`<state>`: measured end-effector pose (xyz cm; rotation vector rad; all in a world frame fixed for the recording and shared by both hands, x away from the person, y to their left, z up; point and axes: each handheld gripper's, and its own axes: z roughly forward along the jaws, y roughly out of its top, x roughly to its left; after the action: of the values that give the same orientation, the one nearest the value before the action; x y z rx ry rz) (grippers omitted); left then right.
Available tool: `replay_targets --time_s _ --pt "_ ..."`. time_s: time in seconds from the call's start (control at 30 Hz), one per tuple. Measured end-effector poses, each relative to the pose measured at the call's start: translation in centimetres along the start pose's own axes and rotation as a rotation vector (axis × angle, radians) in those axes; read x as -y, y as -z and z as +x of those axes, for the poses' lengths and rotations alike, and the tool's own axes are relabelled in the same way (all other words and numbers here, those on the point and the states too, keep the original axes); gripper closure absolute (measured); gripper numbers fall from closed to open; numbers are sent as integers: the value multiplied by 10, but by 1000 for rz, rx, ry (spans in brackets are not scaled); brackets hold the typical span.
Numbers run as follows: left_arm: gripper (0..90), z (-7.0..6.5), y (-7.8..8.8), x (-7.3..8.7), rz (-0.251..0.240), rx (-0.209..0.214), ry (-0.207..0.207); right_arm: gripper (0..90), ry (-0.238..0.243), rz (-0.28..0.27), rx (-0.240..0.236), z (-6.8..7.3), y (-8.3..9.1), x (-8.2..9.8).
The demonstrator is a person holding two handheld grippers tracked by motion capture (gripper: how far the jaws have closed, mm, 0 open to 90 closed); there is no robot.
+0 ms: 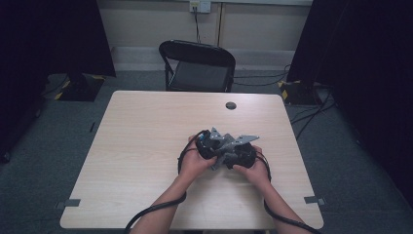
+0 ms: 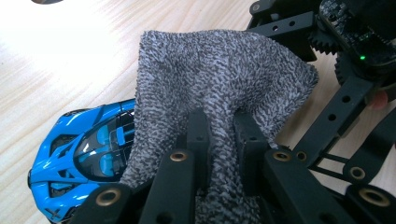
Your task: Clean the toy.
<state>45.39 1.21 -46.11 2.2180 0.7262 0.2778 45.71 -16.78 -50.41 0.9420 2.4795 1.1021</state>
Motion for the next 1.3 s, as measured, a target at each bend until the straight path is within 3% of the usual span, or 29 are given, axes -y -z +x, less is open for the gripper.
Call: replay_targets --time_s 0.17,0.4,0.53,0.93,1.3 --pt "796 15 5 -1 -7 -26 51 242 0 0 0 0 0 0" --pt "795 27 6 -1 9 -52 45 242 0 0 0 0 0 0" --pt "795 32 5 -1 2 -50 73 242 0 0 0 0 0 0" --pt "794 52 1 -3 29 -86 102 242 0 0 -1 0 0 0" --pt "793 68 -1 5 24 -122 135 242 0 0 -1 0 0 0"
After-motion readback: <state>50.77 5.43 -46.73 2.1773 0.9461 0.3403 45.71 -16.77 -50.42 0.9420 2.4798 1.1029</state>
